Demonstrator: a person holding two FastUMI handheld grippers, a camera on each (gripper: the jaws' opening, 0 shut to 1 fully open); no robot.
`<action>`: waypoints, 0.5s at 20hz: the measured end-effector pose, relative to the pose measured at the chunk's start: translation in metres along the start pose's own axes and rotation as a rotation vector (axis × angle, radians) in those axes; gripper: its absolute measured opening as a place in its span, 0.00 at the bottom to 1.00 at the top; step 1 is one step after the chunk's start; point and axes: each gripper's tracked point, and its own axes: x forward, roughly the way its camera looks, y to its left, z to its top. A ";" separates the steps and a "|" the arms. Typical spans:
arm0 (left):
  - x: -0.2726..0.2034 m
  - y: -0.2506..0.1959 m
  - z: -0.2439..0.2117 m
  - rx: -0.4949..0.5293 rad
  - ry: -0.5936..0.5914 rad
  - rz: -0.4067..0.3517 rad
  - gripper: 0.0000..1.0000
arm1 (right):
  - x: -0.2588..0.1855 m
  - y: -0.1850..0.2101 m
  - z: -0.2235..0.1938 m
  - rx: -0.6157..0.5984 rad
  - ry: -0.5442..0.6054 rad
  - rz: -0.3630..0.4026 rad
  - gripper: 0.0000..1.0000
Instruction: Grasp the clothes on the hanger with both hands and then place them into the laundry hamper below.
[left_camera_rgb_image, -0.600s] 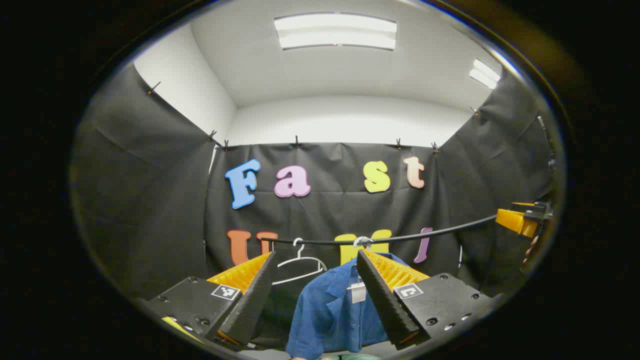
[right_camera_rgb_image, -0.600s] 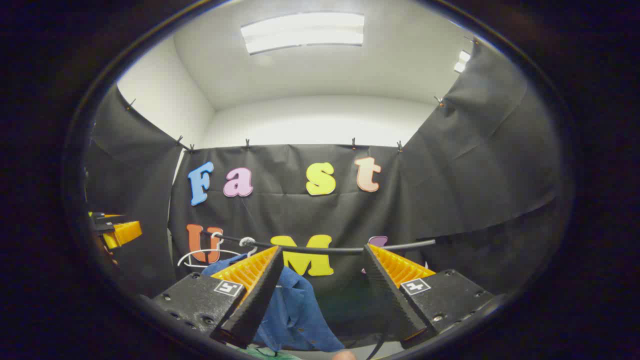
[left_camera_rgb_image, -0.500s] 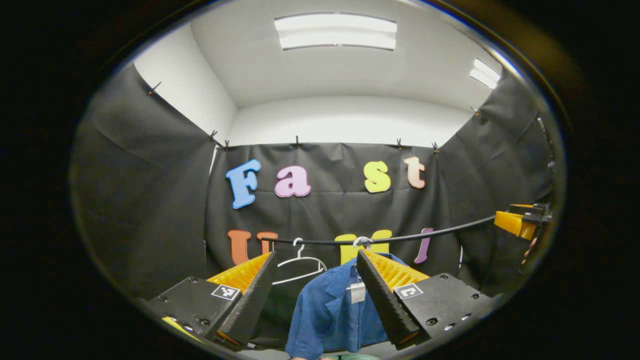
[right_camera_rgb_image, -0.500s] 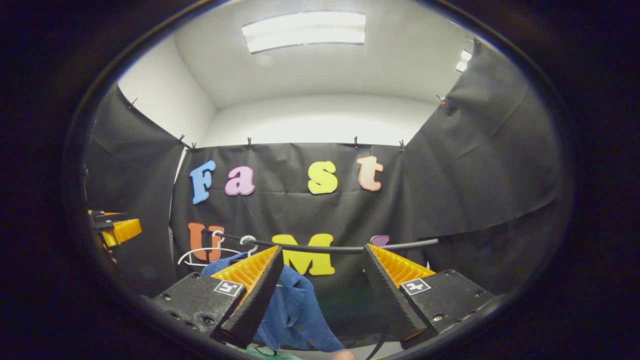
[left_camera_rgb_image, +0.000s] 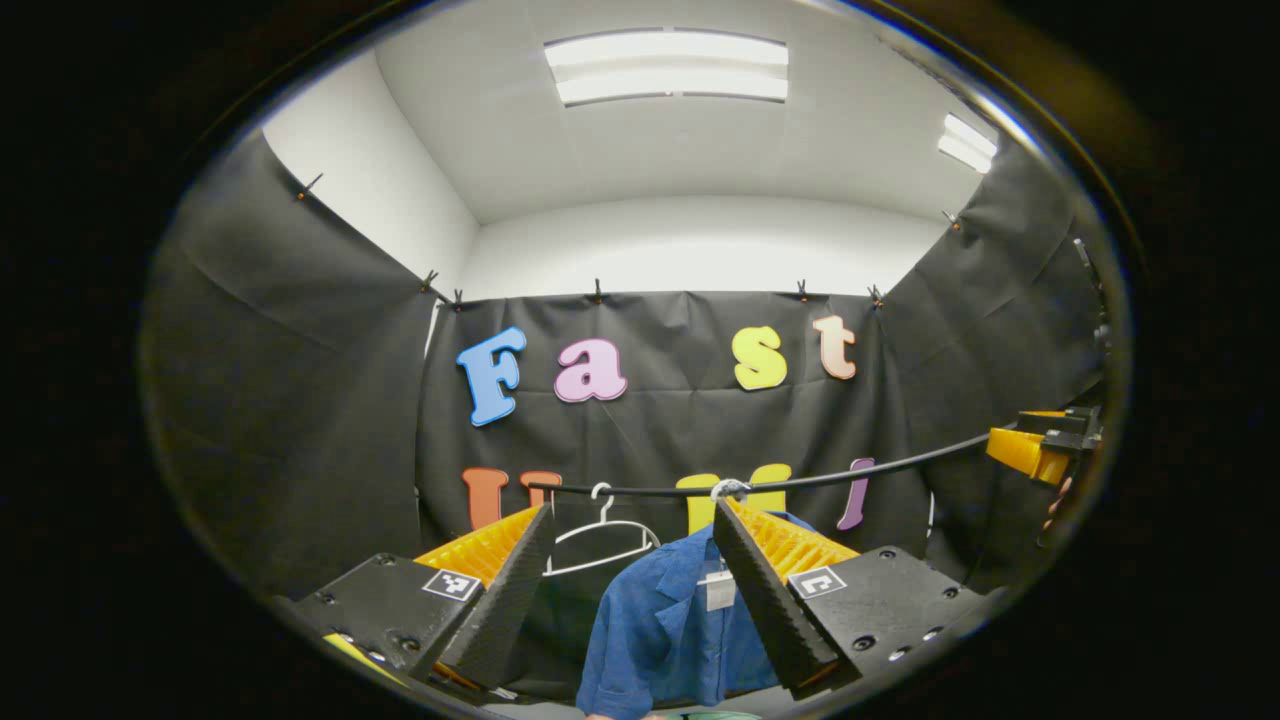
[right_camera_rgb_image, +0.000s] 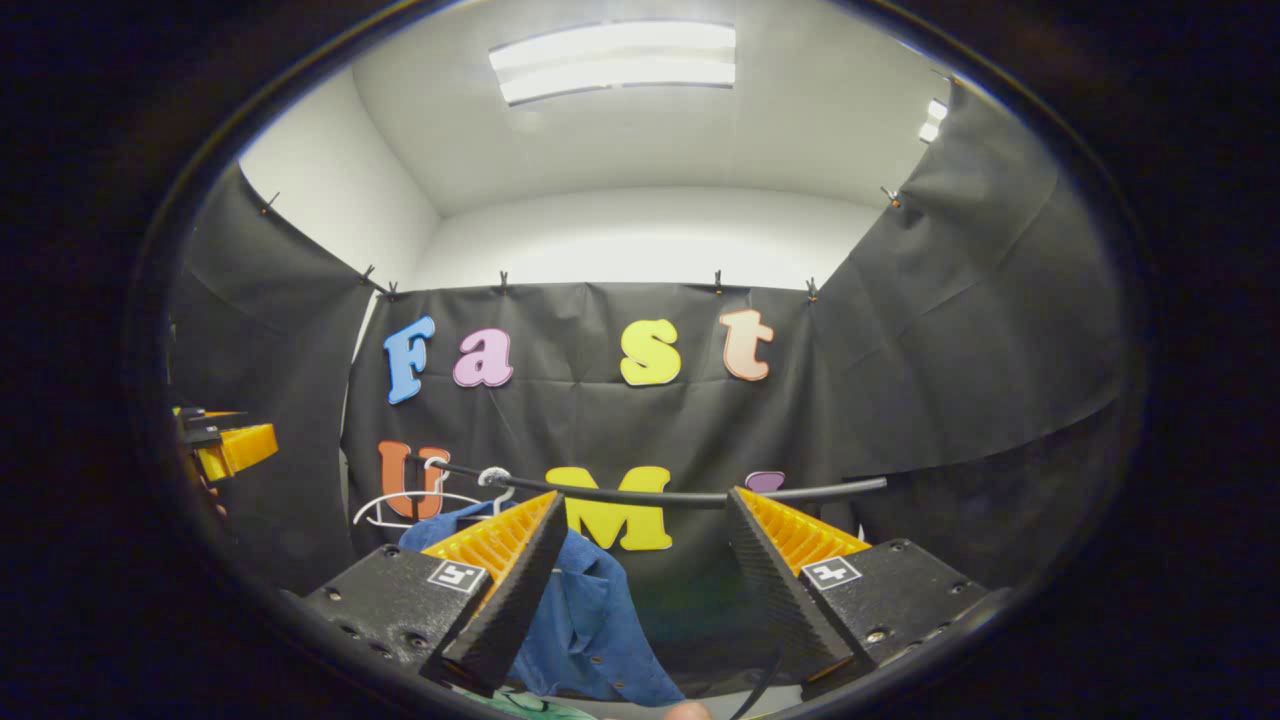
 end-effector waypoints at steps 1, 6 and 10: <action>0.000 0.001 0.000 0.004 -0.001 0.002 1.00 | 0.000 -0.001 -0.003 0.000 0.002 0.001 0.99; 0.003 0.005 -0.005 0.019 0.006 0.018 1.00 | 0.011 0.002 -0.018 -0.012 0.033 -0.010 0.99; 0.008 0.016 -0.019 0.025 0.035 0.036 0.96 | 0.021 0.012 -0.044 -0.015 0.087 -0.018 0.99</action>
